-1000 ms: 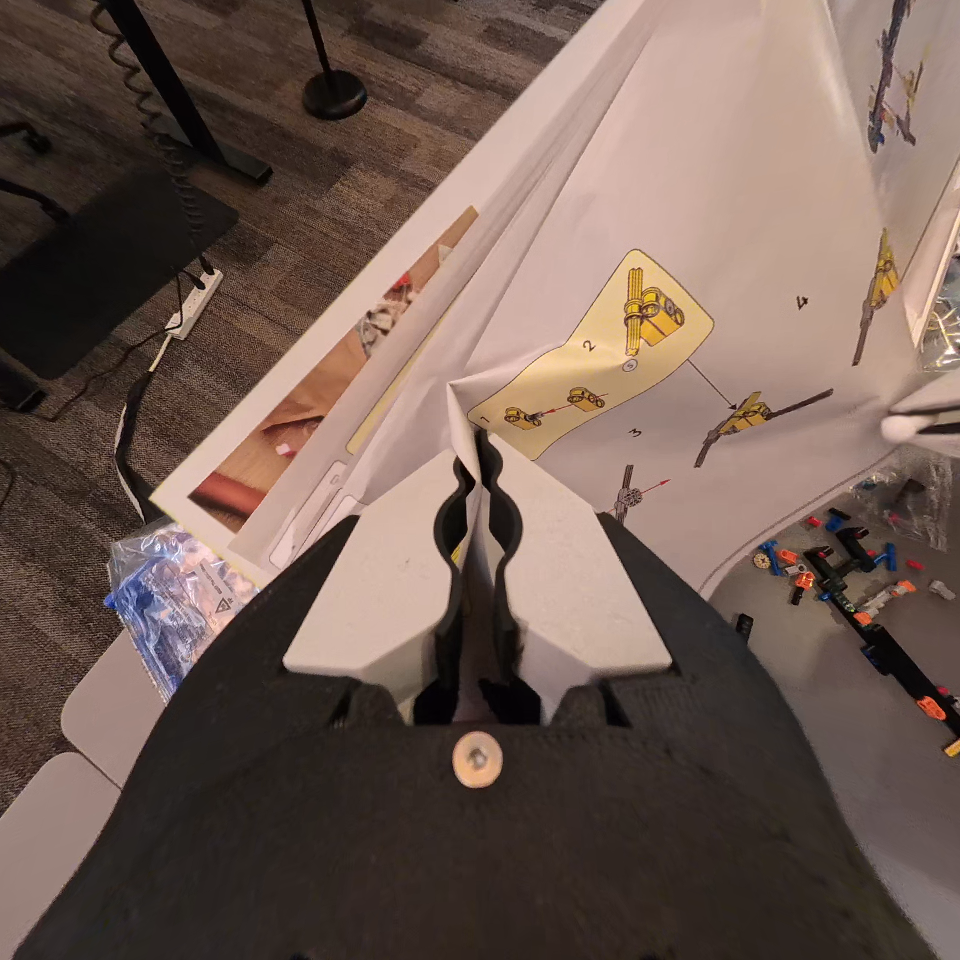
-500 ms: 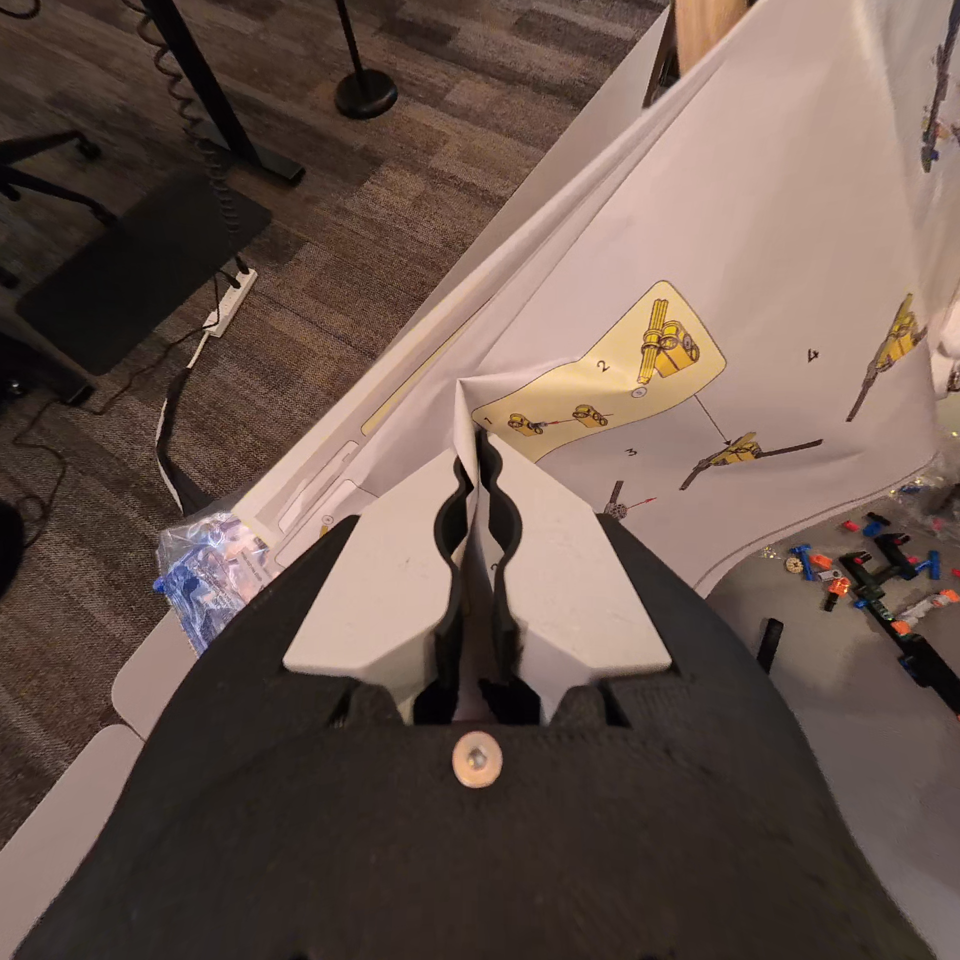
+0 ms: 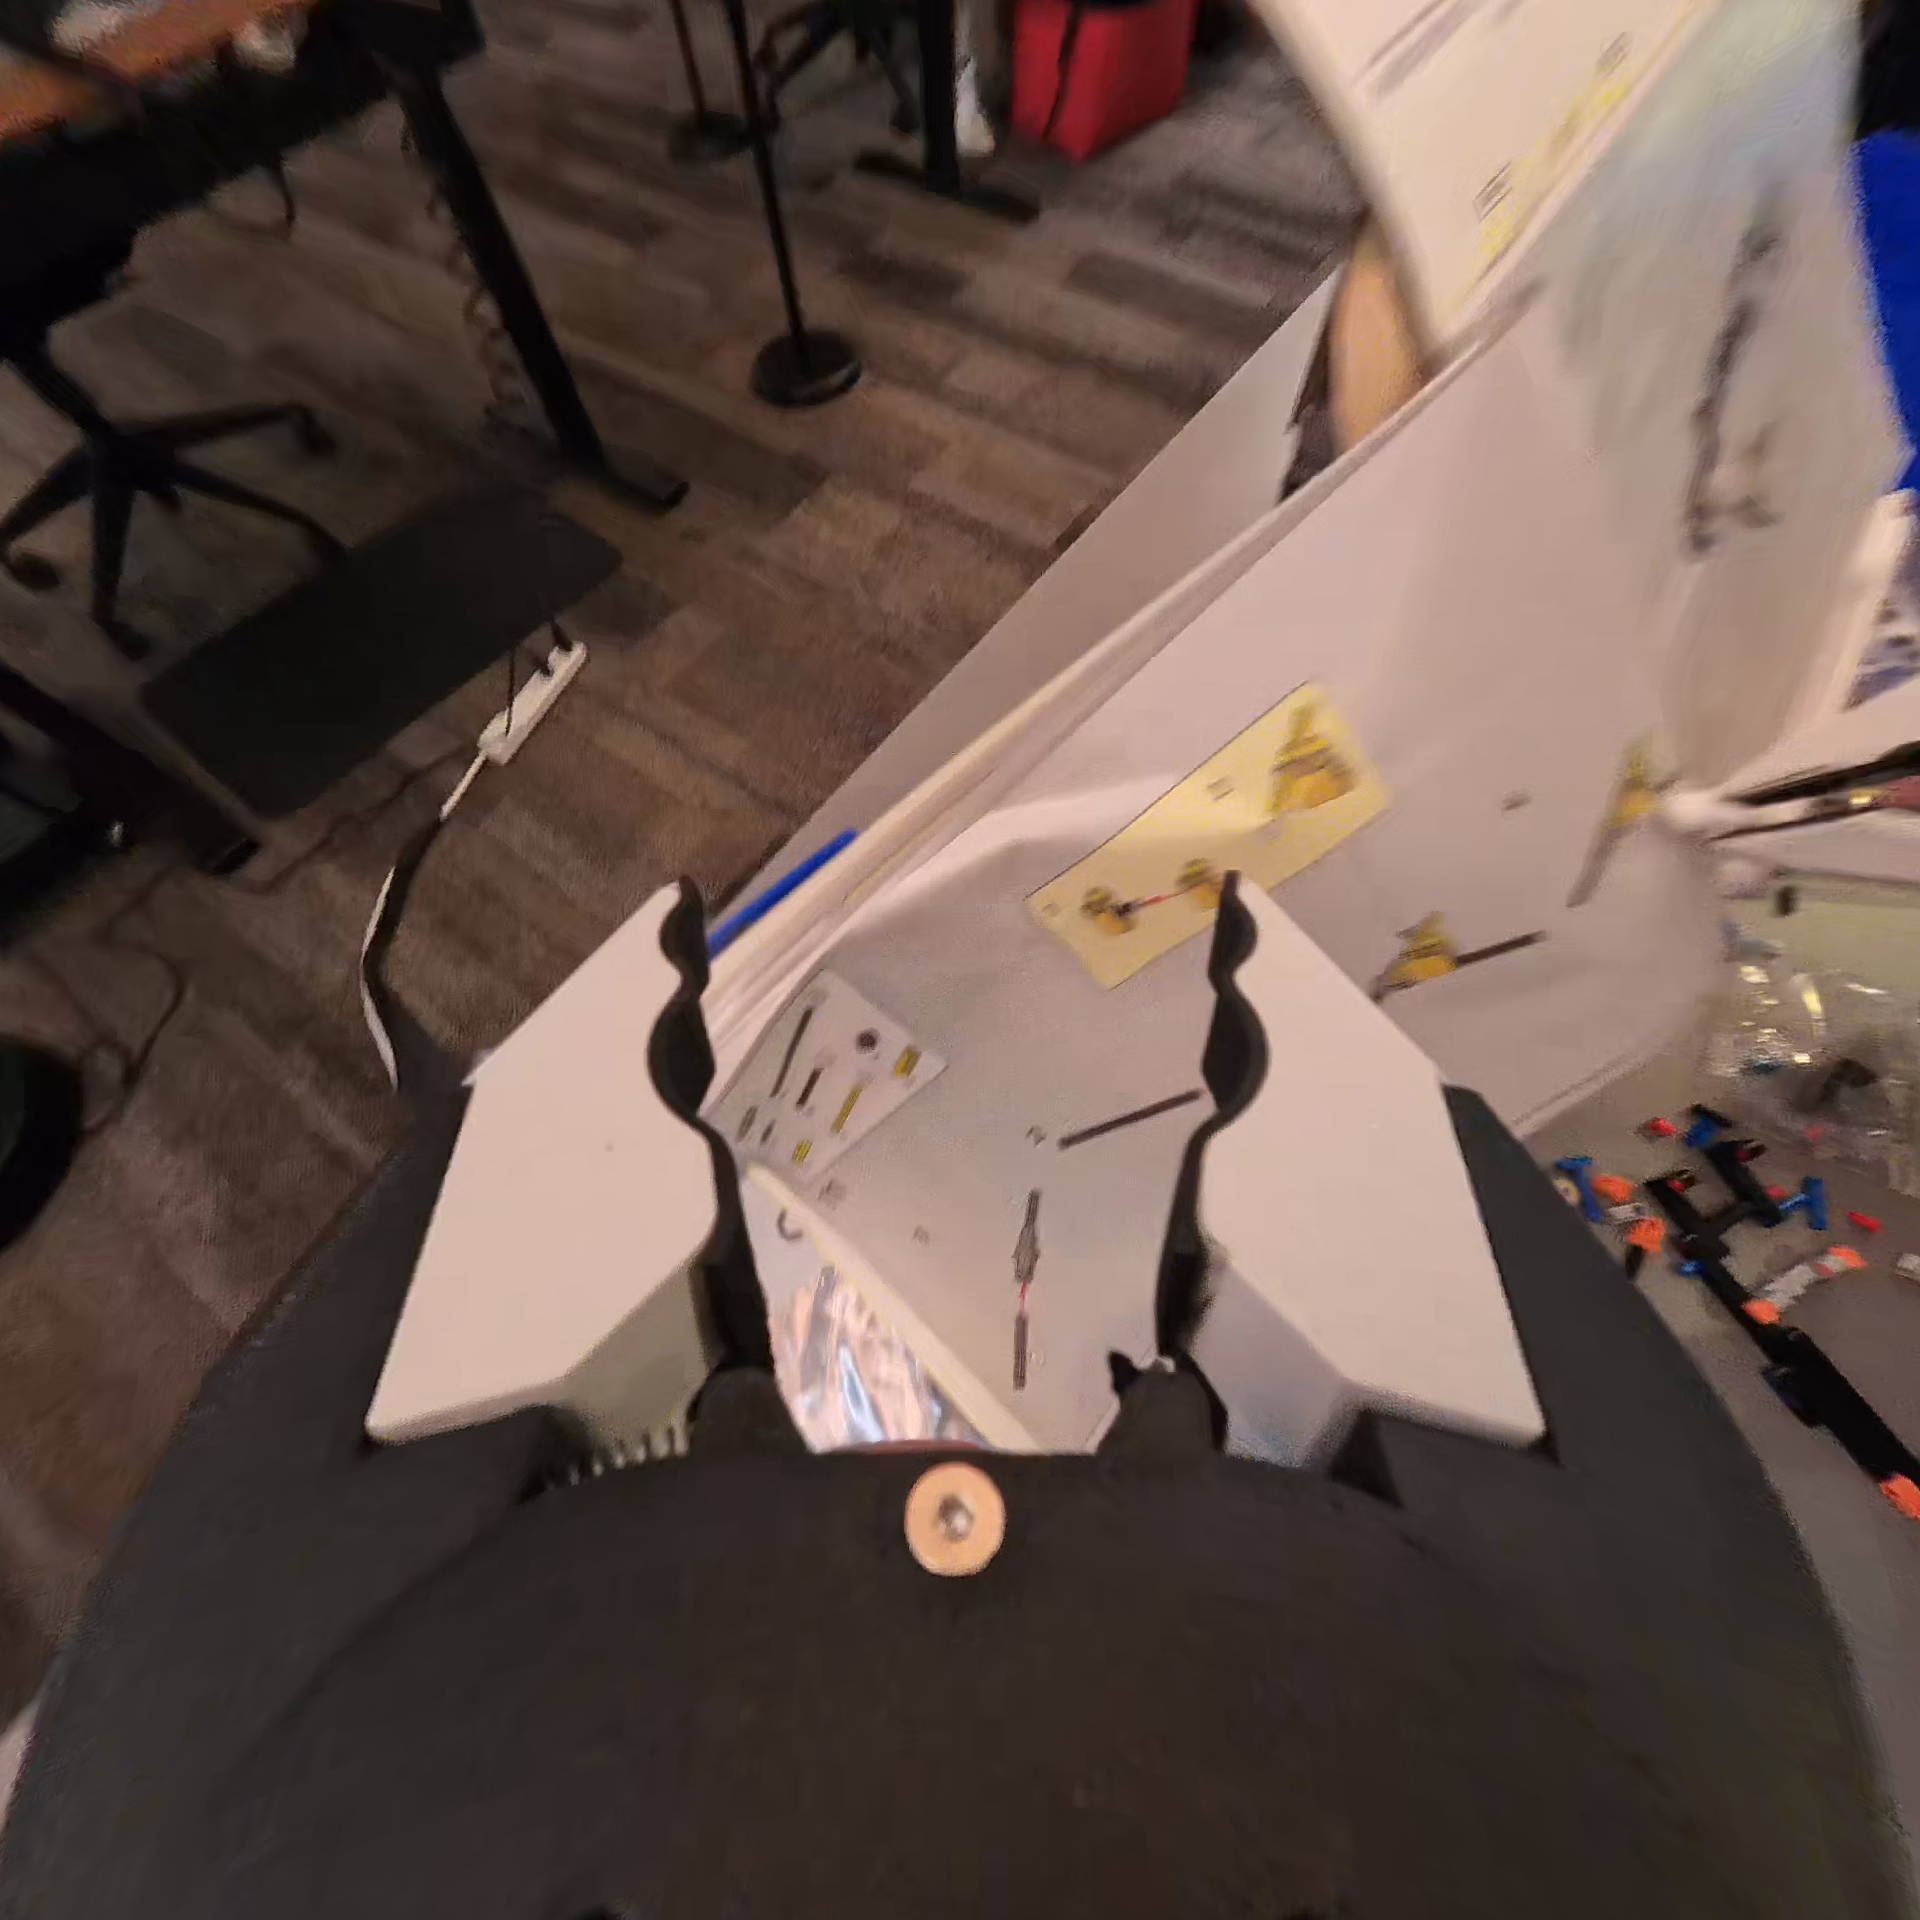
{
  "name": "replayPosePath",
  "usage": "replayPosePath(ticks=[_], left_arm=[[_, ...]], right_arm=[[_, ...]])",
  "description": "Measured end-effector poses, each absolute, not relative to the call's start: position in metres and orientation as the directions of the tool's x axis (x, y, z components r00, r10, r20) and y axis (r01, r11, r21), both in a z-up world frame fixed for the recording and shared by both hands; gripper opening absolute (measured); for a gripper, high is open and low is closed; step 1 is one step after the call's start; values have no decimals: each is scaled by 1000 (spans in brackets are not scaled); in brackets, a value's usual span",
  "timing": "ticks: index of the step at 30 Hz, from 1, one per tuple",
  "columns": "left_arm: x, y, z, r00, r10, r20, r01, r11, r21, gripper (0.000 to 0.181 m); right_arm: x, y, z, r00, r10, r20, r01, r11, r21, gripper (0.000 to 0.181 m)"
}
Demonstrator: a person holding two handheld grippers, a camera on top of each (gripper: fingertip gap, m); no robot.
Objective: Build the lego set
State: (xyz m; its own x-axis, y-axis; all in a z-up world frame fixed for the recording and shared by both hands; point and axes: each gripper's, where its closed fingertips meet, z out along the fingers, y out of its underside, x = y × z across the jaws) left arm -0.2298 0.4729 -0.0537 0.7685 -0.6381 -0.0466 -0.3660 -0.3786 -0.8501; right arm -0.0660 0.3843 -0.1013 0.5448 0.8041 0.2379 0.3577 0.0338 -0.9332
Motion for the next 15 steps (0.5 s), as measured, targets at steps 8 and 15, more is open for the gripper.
replayPosePath(ticks=[8,15], left_arm=[[-140,482,-76,475,-879,-41,-681,-337,-651,115],[-150,476,-91,377,-903,207,-739,-428,-520,28]], right_arm=[[-67,383,-103,536,805,254,365,50,-930,4],[-66,380,-103,521,816,249,364,51,-930,4]])
